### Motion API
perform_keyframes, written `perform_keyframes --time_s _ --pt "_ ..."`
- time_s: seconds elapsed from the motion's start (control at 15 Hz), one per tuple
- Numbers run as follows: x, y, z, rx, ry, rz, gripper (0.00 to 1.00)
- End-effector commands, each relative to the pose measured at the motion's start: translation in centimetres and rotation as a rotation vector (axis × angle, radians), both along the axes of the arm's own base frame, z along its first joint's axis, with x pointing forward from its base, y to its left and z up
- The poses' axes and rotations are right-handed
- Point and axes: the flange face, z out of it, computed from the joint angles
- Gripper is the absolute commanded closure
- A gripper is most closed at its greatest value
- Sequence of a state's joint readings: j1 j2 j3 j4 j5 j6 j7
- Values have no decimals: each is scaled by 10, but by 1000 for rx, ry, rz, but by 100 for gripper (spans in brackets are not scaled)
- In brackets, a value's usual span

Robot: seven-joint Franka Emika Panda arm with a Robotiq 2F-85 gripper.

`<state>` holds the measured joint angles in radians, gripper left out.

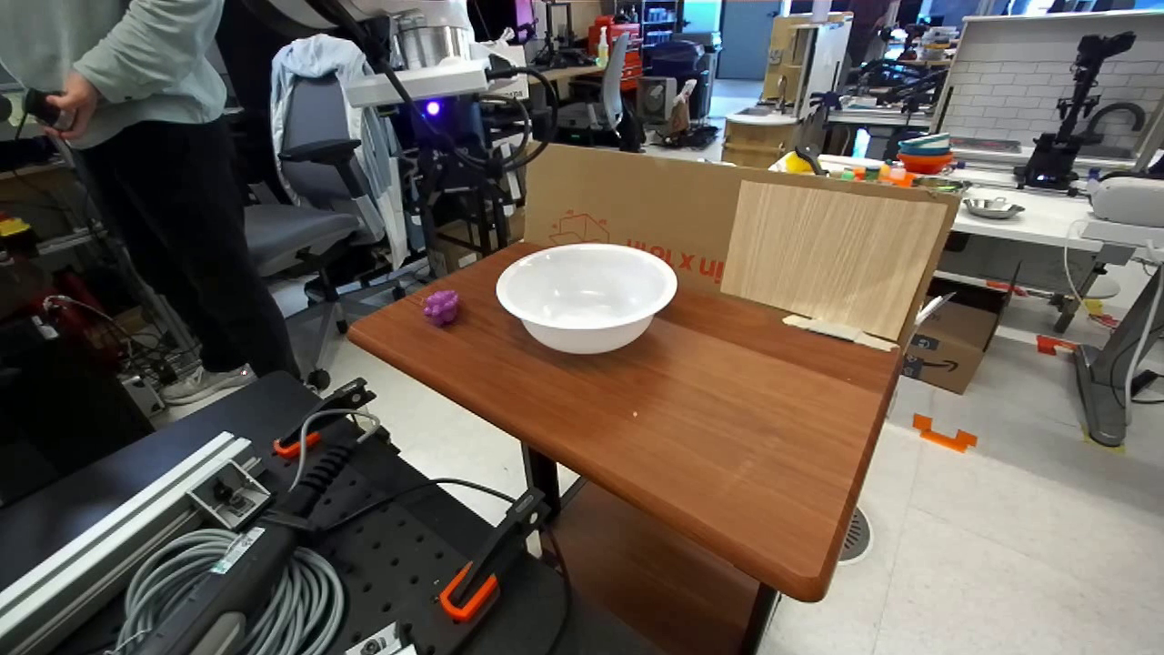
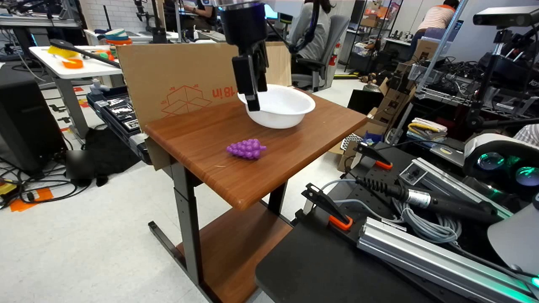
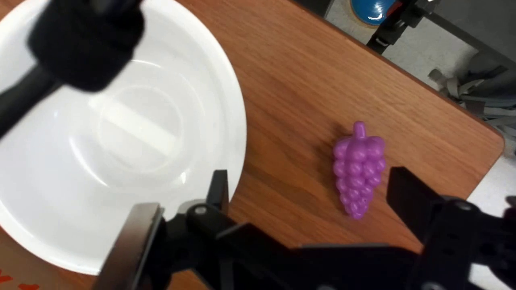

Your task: Take the purple toy from the desk and put it in the bowl

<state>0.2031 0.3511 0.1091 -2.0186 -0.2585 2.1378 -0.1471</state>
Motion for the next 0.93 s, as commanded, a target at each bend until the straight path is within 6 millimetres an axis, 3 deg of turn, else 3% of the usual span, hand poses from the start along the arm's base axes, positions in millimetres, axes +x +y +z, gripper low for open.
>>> perform_keyframes --time_s 0.0,0.2,0.47,0.87 --pt "2 23 0 -35 -21 25 0" --pt "-3 38 -7 -44 -18 42 0" --pt "-5 49 -34 -65 11 24 0" --pt "12 51 -80 -92 54 -74 0"
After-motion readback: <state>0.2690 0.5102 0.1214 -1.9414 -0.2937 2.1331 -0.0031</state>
